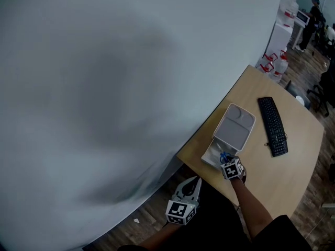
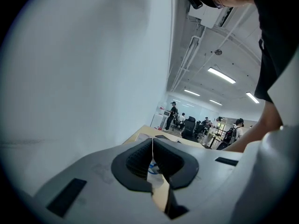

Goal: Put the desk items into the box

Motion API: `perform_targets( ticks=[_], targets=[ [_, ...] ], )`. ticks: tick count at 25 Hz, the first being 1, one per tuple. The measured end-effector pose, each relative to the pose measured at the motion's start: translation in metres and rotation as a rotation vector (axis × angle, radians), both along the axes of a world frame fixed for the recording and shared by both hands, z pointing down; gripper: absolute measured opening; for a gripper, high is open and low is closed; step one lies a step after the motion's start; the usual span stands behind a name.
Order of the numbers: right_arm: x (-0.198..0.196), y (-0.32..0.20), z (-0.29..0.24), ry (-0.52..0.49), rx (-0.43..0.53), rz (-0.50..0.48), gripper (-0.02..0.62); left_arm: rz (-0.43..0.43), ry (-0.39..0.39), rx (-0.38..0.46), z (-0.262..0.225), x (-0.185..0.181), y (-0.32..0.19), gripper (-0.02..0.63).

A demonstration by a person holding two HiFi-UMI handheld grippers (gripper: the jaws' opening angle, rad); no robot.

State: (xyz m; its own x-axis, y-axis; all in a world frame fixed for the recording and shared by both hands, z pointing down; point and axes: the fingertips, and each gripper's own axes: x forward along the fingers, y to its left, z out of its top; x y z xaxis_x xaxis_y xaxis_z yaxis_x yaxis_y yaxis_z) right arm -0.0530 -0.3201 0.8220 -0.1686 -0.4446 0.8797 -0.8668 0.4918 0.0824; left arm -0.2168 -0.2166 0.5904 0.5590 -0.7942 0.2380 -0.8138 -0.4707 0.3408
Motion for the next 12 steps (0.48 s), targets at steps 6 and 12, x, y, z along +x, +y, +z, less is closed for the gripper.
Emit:
perform_targets(
  ticks=[6, 12],
  targets=[
    [-0.006, -0.012, 0.012, -0.007, -0.046, 0.006, 0.14, 0.025, -0.036, -0.015, -0.002, 0.004, -0.026, 0.015],
    [-0.004, -0.021, 0.021, 0.009, -0.085, 0.052, 0.14, 0.082, -0.063, -0.031, 0.01, 0.022, -0.046, 0.015]
  ],
)
